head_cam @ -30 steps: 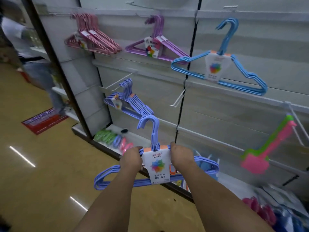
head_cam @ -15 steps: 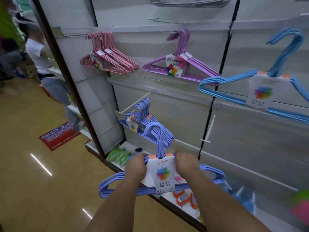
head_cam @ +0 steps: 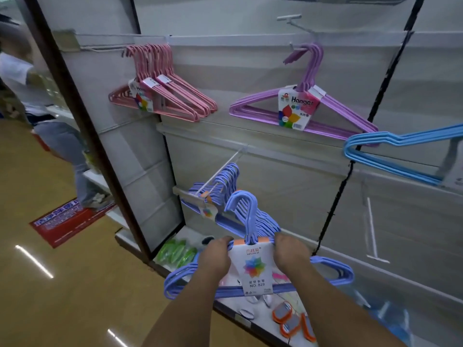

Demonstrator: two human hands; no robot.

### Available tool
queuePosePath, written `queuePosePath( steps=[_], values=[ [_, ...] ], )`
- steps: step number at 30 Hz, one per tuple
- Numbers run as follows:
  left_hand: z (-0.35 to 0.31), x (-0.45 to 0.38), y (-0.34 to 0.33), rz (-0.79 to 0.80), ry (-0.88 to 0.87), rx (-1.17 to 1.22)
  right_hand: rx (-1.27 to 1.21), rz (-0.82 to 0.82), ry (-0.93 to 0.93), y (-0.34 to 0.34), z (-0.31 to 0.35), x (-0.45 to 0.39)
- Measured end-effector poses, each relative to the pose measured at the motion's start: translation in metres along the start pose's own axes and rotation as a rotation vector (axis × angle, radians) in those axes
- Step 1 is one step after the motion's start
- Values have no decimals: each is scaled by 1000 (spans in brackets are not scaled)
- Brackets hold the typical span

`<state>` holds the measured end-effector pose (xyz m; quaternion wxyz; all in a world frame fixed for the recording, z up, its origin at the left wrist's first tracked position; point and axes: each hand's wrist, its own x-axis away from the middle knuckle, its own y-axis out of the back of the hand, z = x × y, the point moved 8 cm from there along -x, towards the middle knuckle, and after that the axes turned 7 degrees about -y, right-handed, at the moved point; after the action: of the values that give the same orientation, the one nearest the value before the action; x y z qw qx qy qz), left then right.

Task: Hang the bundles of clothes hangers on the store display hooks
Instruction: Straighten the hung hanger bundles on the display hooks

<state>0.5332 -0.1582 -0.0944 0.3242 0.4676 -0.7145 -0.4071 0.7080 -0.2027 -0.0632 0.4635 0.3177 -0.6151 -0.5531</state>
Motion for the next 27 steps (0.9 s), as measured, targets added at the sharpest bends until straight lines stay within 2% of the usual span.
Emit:
queuePosePath(
  steps=[6, 15, 23, 27],
  values=[
    [43, -58, 22, 101, -119, -66, -101, 13, -166, -4, 46, -24],
    [77, -101, 15, 194, -255, -20, -149, 16, -356, -24, 71, -52],
    [107, -137, 4, 191, -143, -162, -163, -14, -360, -51, 87, -94],
    [126, -159, -4, 282, -83, -288, -231, -50, -384, -65, 99, -110]
  ],
)
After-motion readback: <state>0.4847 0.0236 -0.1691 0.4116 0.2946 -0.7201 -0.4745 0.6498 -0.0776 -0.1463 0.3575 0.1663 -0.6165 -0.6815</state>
